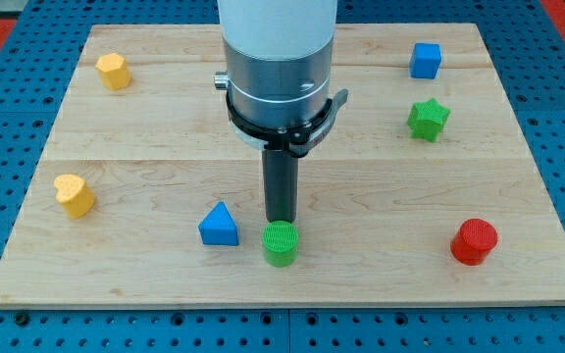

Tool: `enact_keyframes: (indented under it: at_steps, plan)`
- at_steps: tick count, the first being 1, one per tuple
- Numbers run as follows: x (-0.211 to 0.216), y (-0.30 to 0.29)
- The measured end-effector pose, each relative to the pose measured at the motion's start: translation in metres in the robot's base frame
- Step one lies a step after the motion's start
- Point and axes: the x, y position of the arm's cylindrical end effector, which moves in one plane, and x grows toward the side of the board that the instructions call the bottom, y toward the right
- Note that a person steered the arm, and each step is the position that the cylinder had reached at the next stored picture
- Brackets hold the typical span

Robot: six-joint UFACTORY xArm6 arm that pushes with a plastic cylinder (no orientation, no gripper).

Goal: Move the blue triangle diagonally to the green circle

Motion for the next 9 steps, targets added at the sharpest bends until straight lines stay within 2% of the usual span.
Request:
enact_keyframes:
  at_steps: [1,2,3,4,6,7,8,9]
  plan:
    - [0.000,0.000]
    - [-0.019,0.015]
    - [-0.025,0.058]
    - [-0.025,0.058]
    - [-0.019,-0.093]
    - [-0.022,-0.146]
    - [0.020,-0.154]
    - [0.060,-0.135]
